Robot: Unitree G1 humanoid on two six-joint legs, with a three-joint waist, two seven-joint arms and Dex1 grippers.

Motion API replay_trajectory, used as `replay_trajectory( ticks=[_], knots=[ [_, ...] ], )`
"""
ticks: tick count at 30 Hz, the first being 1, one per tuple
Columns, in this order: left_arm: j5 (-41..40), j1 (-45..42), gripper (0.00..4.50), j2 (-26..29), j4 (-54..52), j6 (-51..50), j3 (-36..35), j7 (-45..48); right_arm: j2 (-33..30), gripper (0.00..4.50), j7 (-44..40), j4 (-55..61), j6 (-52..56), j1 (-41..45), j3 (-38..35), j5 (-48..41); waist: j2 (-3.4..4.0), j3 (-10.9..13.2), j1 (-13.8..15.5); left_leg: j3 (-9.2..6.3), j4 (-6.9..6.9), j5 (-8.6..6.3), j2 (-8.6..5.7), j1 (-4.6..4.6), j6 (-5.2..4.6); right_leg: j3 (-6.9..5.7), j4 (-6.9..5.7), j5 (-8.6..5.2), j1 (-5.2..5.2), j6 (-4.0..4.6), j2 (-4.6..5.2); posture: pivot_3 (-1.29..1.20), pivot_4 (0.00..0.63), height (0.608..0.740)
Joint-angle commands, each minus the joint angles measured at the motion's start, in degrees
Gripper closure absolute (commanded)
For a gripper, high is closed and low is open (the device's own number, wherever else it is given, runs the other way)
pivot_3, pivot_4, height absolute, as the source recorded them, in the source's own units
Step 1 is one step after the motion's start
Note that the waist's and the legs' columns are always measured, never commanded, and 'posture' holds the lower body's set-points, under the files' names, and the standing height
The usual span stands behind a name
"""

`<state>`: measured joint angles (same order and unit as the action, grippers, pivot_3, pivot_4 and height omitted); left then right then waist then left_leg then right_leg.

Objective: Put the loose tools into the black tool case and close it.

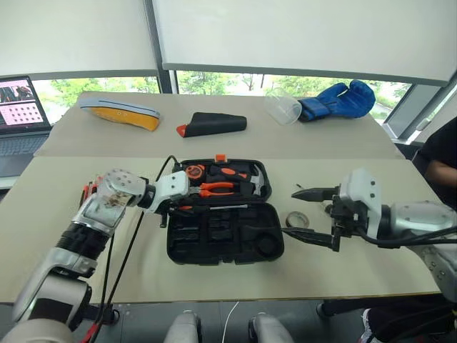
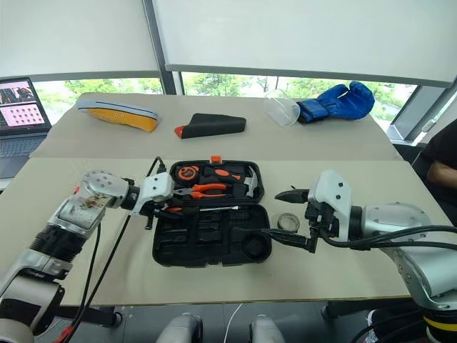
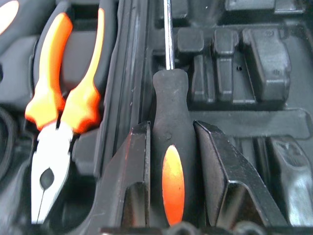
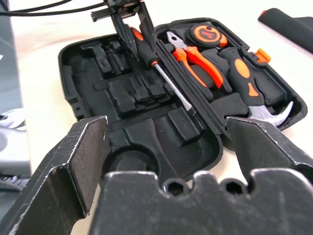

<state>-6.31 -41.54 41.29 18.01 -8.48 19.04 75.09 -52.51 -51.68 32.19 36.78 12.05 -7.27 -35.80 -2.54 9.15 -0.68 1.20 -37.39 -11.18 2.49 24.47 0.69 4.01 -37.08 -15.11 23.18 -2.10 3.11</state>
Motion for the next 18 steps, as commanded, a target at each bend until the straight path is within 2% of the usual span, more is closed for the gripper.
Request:
replay_trajectory(
  ticks=[1, 8, 10, 11, 16, 18],
  knots=[
    [-0.4, -1.9, 3.62, -0.6, -0.9, 1.2, -1.9, 1.1, 0.3, 0.0, 0.6, 1.1, -1.5, 0.2, -0.8, 0.9, 0.0, 0.0, 0.0, 0.0, -0.02, 0.0, 0.0, 0.01, 0.0, 0.0, -0.01, 0.0, 0.0, 0.0, 0.0, 0.0, 0.15, 0.74],
    [0.5, -2.8, 3.62, -1.9, 0.6, 1.7, -1.7, 1.5, 0.5, 0.0, 0.5, 0.6, -1.4, 1.0, -0.4, 1.8, 0.0, 0.0, 0.0, 0.0, -0.05, 0.0, 0.01, 0.0, 0.0, 0.0, -0.05, 0.01, 0.0, -0.01, -0.01, 0.0, 0.15, 0.74],
    [0.7, -3.2, 2.62, -2.1, 1.2, 1.8, -1.7, 1.7, 0.6, 0.0, 0.6, 0.7, -1.3, 1.0, -0.4, 1.8, 0.0, 0.0, 0.0, 0.0, -0.06, 0.0, 0.01, 0.0, 0.0, 0.0, -0.05, 0.01, 0.0, -0.01, -0.01, 0.0, 0.15, 0.74],
    [0.5, -3.6, 2.48, -2.2, 1.3, 2.2, -1.9, 2.1, 0.6, 0.0, 0.6, 0.7, -1.4, 0.9, -0.4, 1.8, 0.0, 0.0, 0.0, 0.0, -0.06, 0.0, 0.01, 0.0, 0.0, 0.0, -0.05, 0.01, 0.0, -0.01, -0.01, 0.0, 0.15, 0.74],
    [-3.4, -8.4, 0.58, -3.0, -0.7, -3.8, -5.3, 2.4, 0.6, 0.0, 0.8, 2.5, -0.6, -0.8, -2.1, 0.2, 0.0, 0.0, 0.0, -0.09, -0.23, 0.0, 0.01, 0.15, 0.0, -0.08, -0.09, 0.01, 0.03, -0.03, -0.02, 0.0, 0.15, 0.74],
    [-4.3, -8.3, 0.58, -3.1, -2.5, -5.8, -5.6, 3.3, 0.7, 0.0, 0.9, 2.8, -0.7, -1.4, -2.4, 0.0, 0.0, 0.0, 0.0, -0.09, -0.32, -0.02, 0.01, 0.19, -0.04, -0.07, -0.09, 0.02, 0.02, -0.06, -0.02, 0.0, 0.15, 0.74]
  ],
)
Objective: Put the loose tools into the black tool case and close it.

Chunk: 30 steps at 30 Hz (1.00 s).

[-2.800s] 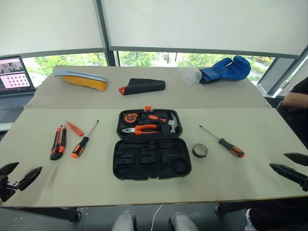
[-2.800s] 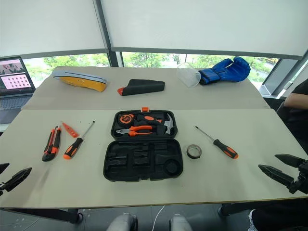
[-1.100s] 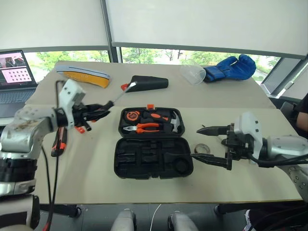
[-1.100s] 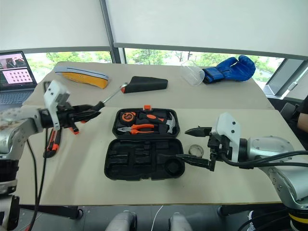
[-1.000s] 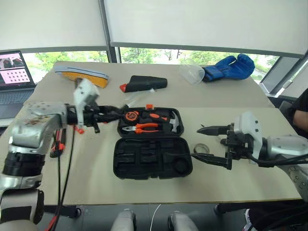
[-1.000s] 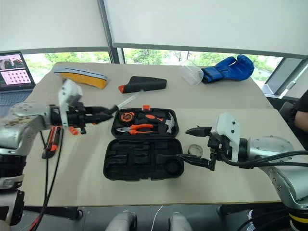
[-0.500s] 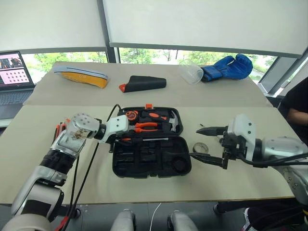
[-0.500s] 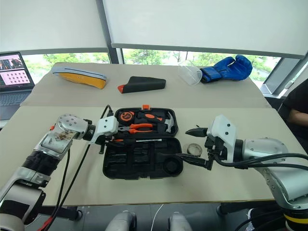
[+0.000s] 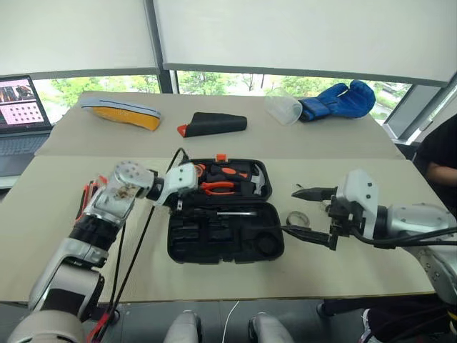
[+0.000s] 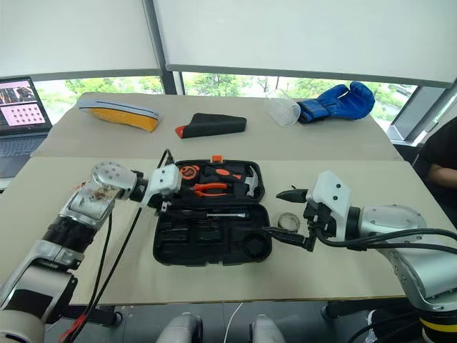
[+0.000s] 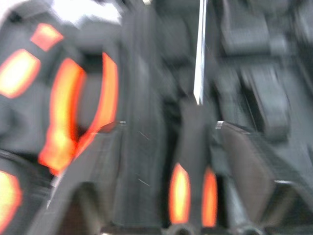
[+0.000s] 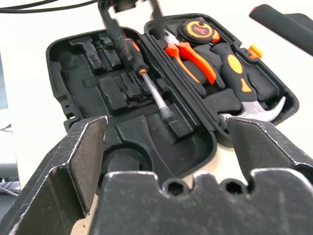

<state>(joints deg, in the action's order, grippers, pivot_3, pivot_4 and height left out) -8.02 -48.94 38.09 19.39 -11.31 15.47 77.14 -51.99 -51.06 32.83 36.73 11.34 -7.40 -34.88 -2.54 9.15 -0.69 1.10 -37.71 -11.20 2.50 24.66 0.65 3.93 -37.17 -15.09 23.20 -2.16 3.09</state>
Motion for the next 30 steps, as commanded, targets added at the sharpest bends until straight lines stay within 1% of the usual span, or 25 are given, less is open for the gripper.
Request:
replay_trajectory(
  ticks=[1, 2, 3, 4, 6, 7, 8, 11, 15, 18, 20, 26, 28, 30],
  knots=[
    [-2.8, -0.7, 0.89, -0.2, -4.6, -3.6, -2.0, 1.4, 0.1, 0.0, 0.3, 2.2, -0.7, -0.9, -2.3, -0.9, 0.01, 0.0, 0.0, 0.0, -0.02, -0.01, -0.01, 0.0, -0.02, 0.01, 0.01, 0.0, -0.03, -0.02, 0.01, 0.0, 0.15, 0.74],
    [-2.9, -0.4, 1.11, -0.4, -5.2, -3.4, -1.9, 1.7, 0.1, 0.0, 0.3, 2.2, -0.8, -1.0, -2.3, -0.9, 0.01, 0.0, -0.1, 0.0, -0.04, -0.02, -0.02, -0.01, -0.03, 0.01, 0.02, 0.0, -0.05, -0.04, 0.02, 0.0, 0.15, 0.74],
    [-2.7, 0.3, 1.47, -0.4, -5.7, -3.0, -1.5, 2.4, 0.2, 0.0, 0.4, 2.2, -0.8, -1.1, -2.2, -0.8, 0.01, 0.0, -0.1, 0.0, -0.04, -0.02, -0.02, -0.01, -0.02, 0.01, 0.01, 0.01, -0.05, -0.04, 0.02, 0.0, 0.15, 0.74],
    [-2.2, 1.0, 1.94, -0.6, -6.0, -2.4, -1.0, 2.7, 0.2, 0.0, 0.5, 2.1, -0.9, -1.1, -2.2, -0.7, 0.01, 0.0, -0.2, 0.0, -0.05, -0.02, -0.01, -0.01, -0.02, 0.01, 0.0, 0.01, -0.04, -0.05, 0.01, 0.0, 0.15, 0.74],
    [-1.1, 2.1, 2.53, -1.0, -6.0, -1.5, -0.2, 2.7, 0.2, 0.0, 0.8, 1.9, -0.8, -0.9, -2.0, -0.5, 0.01, 0.0, -0.2, 0.0, -0.06, -0.01, 0.0, -0.04, -0.03, 0.02, -0.04, 0.02, -0.04, -0.03, 0.0, 0.0, 0.15, 0.74],
    [-0.4, 2.6, 2.96, -1.2, -5.6, -1.1, 0.3, 2.5, 0.2, 0.0, 0.9, 1.9, -0.7, -0.8, -2.0, -0.5, 0.01, 0.0, -0.2, 0.0, -0.06, -0.01, 0.01, -0.05, -0.03, 0.02, -0.05, 0.02, -0.04, -0.03, -0.01, 0.0, 0.15, 0.74],
    [0.4, 3.0, 3.23, -1.4, -5.1, -0.5, 0.8, 2.3, 0.2, 0.0, 0.9, 1.8, -0.7, -0.7, -2.0, -0.5, 0.01, 0.0, -0.1, 0.0, -0.07, -0.01, 0.01, -0.05, -0.03, 0.01, -0.07, 0.02, -0.04, -0.03, -0.01, 0.0, 0.15, 0.74],
    [2.4, 3.9, 4.41, -1.7, -3.4, 1.4, 2.2, 1.7, 0.1, 0.0, 1.0, 1.4, -0.7, -0.5, -2.0, -0.5, 0.01, 0.0, -0.1, 0.0, -0.11, -0.01, 0.0, -0.04, -0.03, 0.02, -0.07, 0.03, -0.05, -0.04, -0.01, 0.0, 0.15, 0.74],
    [4.3, 3.5, 4.46, -3.5, -0.3, 3.4, 2.5, -0.5, 0.2, 0.0, 1.5, 1.0, -0.8, -0.3, -2.1, -0.4, 0.01, 0.0, 0.0, 0.0, -0.12, -0.01, 0.0, -0.03, -0.03, 0.03, -0.06, 0.04, -0.04, -0.06, -0.01, 0.0, 0.15, 0.74],
    [5.5, 3.2, 4.46, -3.9, 0.8, 3.1, 3.2, -0.4, 0.3, 0.0, 1.6, 0.7, -1.1, -0.3, -1.8, 0.0, 0.01, 0.0, 0.0, 0.0, -0.13, -0.01, 0.0, -0.01, -0.03, 0.03, -0.04, 0.05, -0.04, -0.06, -0.01, 0.0, 0.15, 0.74],
    [6.7, 3.9, 4.46, -3.5, 0.8, 4.8, 4.3, 0.4, 0.4, 0.0, 1.7, 0.7, -1.1, -0.4, -1.7, 0.1, 0.01, 0.0, 0.0, 0.0, -0.12, -0.01, 0.0, -0.01, -0.03, 0.03, -0.04, 0.05, -0.04, -0.06, 0.0, 0.0, 0.15, 0.74],
    [11.4, 2.6, 4.46, -6.3, 7.9, 7.8, 5.2, -5.7, 1.1, 0.0, 2.4, 0.7, -0.8, 0.0, -1.5, 0.1, 0.03, 0.0, 0.2, 0.0, -0.13, 0.0, -0.01, -0.1, -0.05, 0.03, -0.06, 0.07, -0.13, -0.09, 0.0, 0.0, 0.15, 0.74],
    [11.6, 2.7, 4.46, -6.6, 8.8, 8.6, 5.3, -5.3, 1.3, 0.0, 2.6, 1.0, -0.7, -0.3, -1.7, 0.0, 0.03, 0.0, 0.3, 0.0, -0.14, 0.05, -0.03, -0.18, -0.12, 0.03, -0.05, 0.1, -0.21, -0.17, 0.01, 0.0, 0.15, 0.74],
    [9.3, 3.6, 4.46, -6.4, 6.7, 7.5, 4.3, -2.9, 1.1, 0.0, 2.7, 1.3, -0.6, -1.0, -2.1, 0.1, 0.04, 0.0, 0.2, 0.01, -0.14, 0.08, -0.03, -0.25, -0.16, 0.05, -0.02, 0.08, -0.26, -0.28, 0.01, 0.0, 0.15, 0.74]
  ],
)
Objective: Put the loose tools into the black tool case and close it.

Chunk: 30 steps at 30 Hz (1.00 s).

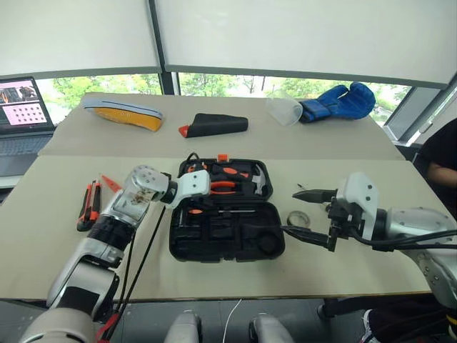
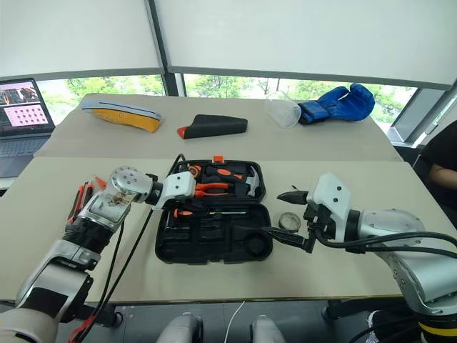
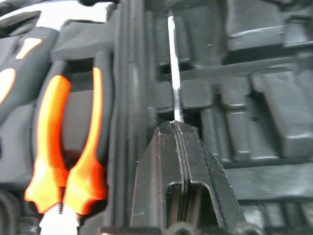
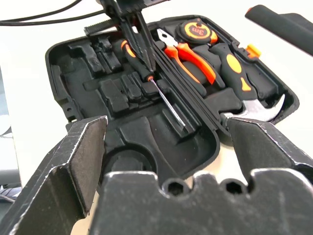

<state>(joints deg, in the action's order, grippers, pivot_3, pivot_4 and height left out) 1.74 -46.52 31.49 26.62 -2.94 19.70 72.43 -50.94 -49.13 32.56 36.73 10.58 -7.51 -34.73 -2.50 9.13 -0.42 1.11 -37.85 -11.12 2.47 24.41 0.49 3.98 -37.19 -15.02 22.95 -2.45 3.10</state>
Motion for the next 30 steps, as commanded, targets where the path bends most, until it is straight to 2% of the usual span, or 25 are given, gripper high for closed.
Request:
replay_trajectory(
  ticks=[1, 6, 9, 12, 14, 19, 25, 30],
  knots=[
    [-2.7, 1.1, 4.46, 0.1, -2.1, -3.6, -1.3, 2.7, 0.1, 0.0, 1.2, 1.6, -0.5, -0.7, -2.7, -0.1, 0.01, 0.0, -0.1, 0.0, 0.0, 0.01, 0.0, -0.06, -0.02, 0.01, 0.0, 0.0, -0.06, 0.0, 0.0, 0.0, 0.15, 0.74],
    [-14.2, -0.8, 4.46, -0.5, -8.7, -13.1, -11.0, 2.9, 2.3, 0.0, 7.6, -0.8, 2.2, -1.8, -10.3, -1.9, 0.0, 0.0, -0.3, 0.0, 0.0, 0.02, 0.04, 0.14, -0.02, 0.0, -0.02, 0.08, 0.12, 0.1, -0.01, 0.0, 0.15, 0.74],
    [-21.4, -1.9, 3.79, -0.3, -13.2, -21.2, -15.5, 3.2, 2.8, 0.0, 9.2, -2.8, 3.5, -2.6, -16.3, -3.5, 0.0, 0.0, -0.3, -0.01, 0.0, 0.03, 0.03, 0.25, -0.02, 0.01, -0.01, 0.15, 0.21, 0.18, -0.01, 0.0, 0.15, 0.74],
    [-32.7, -4.1, 2.64, 1.1, -19.0, -37.5, -17.8, 7.3, 2.2, 0.0, 10.0, -5.7, 5.7, -2.8, -21.3, -5.5, 0.0, 0.0, -0.3, -0.01, 0.0, 0.03, 0.02, 0.28, -0.03, 0.0, 0.0, 0.14, 0.21, 0.17, -0.01, 0.0, 0.15, 0.74],
    [-37.7, -4.5, 1.89, 1.1, -23.0, -42.9, -18.7, 7.8, 0.9, 0.0, 9.2, -9.2, 7.2, -2.8, -23.1, -5.8, 0.01, 0.0, -0.3, -0.02, 0.0, 0.03, 0.01, 0.28, -0.03, 0.0, 0.0, 0.13, 0.2, 0.15, 0.0, 0.0, 0.15, 0.74],
    [-36.8, -1.7, 0.12, 1.5, -28.0, -40.5, -15.3, 8.2, -4.7, 0.0, 3.8, -21.9, 0.9, -4.9, -16.9, 3.8, 0.05, 0.0, -0.4, 0.0, 0.0, 0.03, -0.03, 0.12, -0.03, 0.01, 0.02, 0.13, 0.1, 0.15, 0.01, 0.0, 0.15, 0.74],
    [-35.1, -0.3, 0.05, 1.6, -29.0, -36.6, -13.4, 7.7, -6.4, 0.0, 2.4, -35.5, -2.8, -0.7, -6.8, 13.3, 0.11, 0.0, -1.0, 0.04, 0.01, 0.07, -0.01, -0.03, -0.09, 0.11, -0.01, 0.14, 0.06, 0.14, -0.04, 0.0, 0.15, 0.74],
    [-34.4, 1.3, 0.05, 2.7, -30.9, -34.9, -12.5, 7.7, -7.2, 0.0, -1.8, -39.6, -3.5, 2.7, 1.0, 17.9, 0.42, 0.0, -1.0, 0.05, 0.01, 0.08, -0.03, 0.0, -0.1, 0.17, 0.0, 0.14, 0.09, 0.1, -0.03, 0.0, 0.15, 0.74]
  ],
)
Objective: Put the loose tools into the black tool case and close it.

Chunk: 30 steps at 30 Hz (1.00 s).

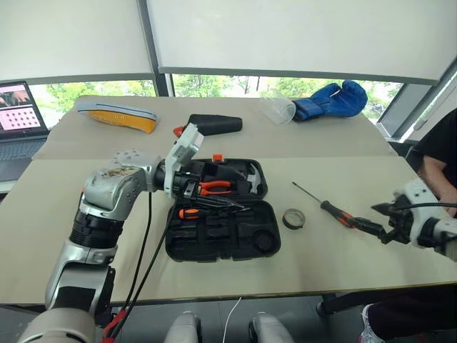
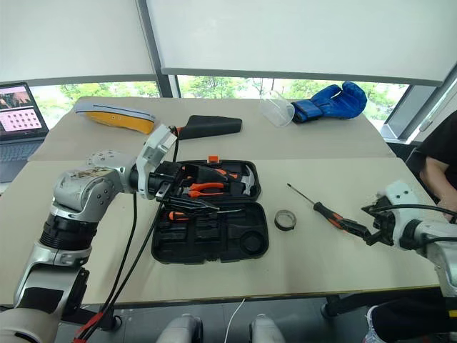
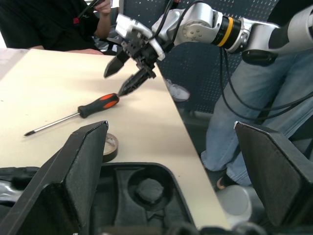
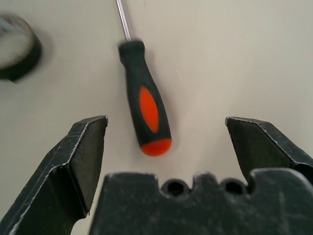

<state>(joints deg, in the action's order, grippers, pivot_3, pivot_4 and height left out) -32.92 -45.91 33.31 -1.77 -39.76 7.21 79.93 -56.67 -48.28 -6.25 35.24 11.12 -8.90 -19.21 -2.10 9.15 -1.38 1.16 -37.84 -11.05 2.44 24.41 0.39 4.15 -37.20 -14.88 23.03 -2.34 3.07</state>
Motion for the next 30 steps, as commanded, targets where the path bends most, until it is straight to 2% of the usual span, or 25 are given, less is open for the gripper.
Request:
replay_trajectory(
  ticks=[1, 7, 10, 13, 14, 18, 21, 24, 27, 30],
  knots=[
    [0.8, 1.3, 0.05, 1.1, -2.5, 2.8, 0.2, 0.2, -0.4, 0.0, -2.4, -2.3, -3.1, 3.8, 3.3, 3.1, 0.02, 0.0, 0.0, 0.0, 0.01, 0.0, 0.01, -0.01, 0.0, 0.0, 0.0, 0.0, 0.0, 0.01, 0.0, 0.0, 0.15, 0.74],
    [3.0, 3.4, 0.05, 2.7, -1.8, 6.3, 1.0, 0.7, 3.0, 0.0, -2.8, -10.7, -9.6, 9.1, 7.8, 8.0, 0.03, 0.0, 0.1, 0.0, 0.02, 0.0, 0.0, 0.02, 0.0, -0.01, 0.02, 0.0, 0.01, 0.01, 0.0, 0.0, 0.15, 0.74],
    [3.9, 4.1, 0.0, 3.3, -0.9, 7.9, 1.0, 0.6, 4.3, 0.69, -3.7, -12.7, -9.4, 10.1, 7.4, 7.6, 0.04, 0.0, 0.3, 0.01, 0.02, 0.0, 0.0, 0.01, 0.0, -0.01, 0.04, 0.01, -0.01, 0.01, 0.0, 0.0, 0.15, 0.74],
    [3.6, 4.7, 0.0, 4.1, -1.0, 7.5, 0.4, 0.3, 4.8, 1.82, -4.9, -12.5, -8.6, 9.7, 6.8, 6.8, 0.04, 0.0, 0.3, 0.01, 0.01, 0.0, 0.0, 0.0, 0.0, -0.01, 0.04, 0.02, -0.02, 0.01, 0.01, 0.0, 0.15, 0.74],
    [3.6, 5.1, 0.0, 4.4, -1.0, 7.6, 0.2, 0.2, 4.9, 1.98, -5.0, -12.1, -8.5, 9.4, 6.4, 6.5, 0.04, 0.0, 0.3, 0.01, 0.01, 0.0, 0.0, -0.01, 0.0, -0.01, 0.04, 0.02, -0.03, 0.0, 0.01, 0.0, 0.15, 0.74],
    [4.3, 7.0, 0.0, 6.2, -0.4, 9.7, -1.1, -0.1, 4.9, 3.44, -4.2, -11.3, -8.4, 9.4, 3.5, 5.4, 0.05, 0.0, 0.3, 0.01, 0.01, 0.0, 0.01, -0.01, 0.0, -0.01, 0.02, 0.02, -0.01, 0.0, 0.0, 0.0, 0.15, 0.74],
    [4.0, 8.7, 0.0, 8.6, -0.5, 9.7, -2.7, -0.2, 4.0, 3.46, -5.2, -8.5, -7.4, 11.9, 1.2, 3.5, 0.09, 0.0, 0.3, 0.02, 0.01, 0.0, 0.01, 0.01, 0.0, 0.0, 0.03, 0.03, 0.01, 0.03, 0.01, 0.0, 0.15, 0.74],
    [4.0, 10.8, 0.0, 11.7, -0.8, 9.8, -4.0, 0.5, 3.7, 3.46, -9.2, 0.6, -5.4, 15.7, 2.0, 0.1, 0.49, 0.3, -0.5, 0.04, 0.01, 0.0, 0.02, 0.04, 0.0, 0.03, 0.02, 0.04, 0.07, 0.03, 0.0, 0.0, 0.15, 0.74],
    [4.1, 12.3, 0.0, 14.5, -0.6, 10.3, -4.3, 1.9, 5.0, 3.46, -12.7, 10.1, -1.8, 19.2, 7.1, -1.9, 0.61, 0.4, -1.1, 0.04, 0.04, 0.0, 0.09, 0.02, 0.0, 0.03, -0.03, 0.01, 0.11, -0.02, -0.06, 0.0, 0.15, 0.74],
    [3.6, 13.4, 0.0, 16.8, -1.3, 9.7, -4.3, 3.6, 7.6, 3.46, -13.9, 15.6, -1.6, 22.4, 15.6, 1.4, 0.52, 0.4, -1.0, -0.01, 0.06, -0.01, 0.4, 0.01, 0.01, 0.01, 0.02, -0.11, 0.1, -0.1, -0.39, 0.0, 0.15, 0.74]
  ],
)
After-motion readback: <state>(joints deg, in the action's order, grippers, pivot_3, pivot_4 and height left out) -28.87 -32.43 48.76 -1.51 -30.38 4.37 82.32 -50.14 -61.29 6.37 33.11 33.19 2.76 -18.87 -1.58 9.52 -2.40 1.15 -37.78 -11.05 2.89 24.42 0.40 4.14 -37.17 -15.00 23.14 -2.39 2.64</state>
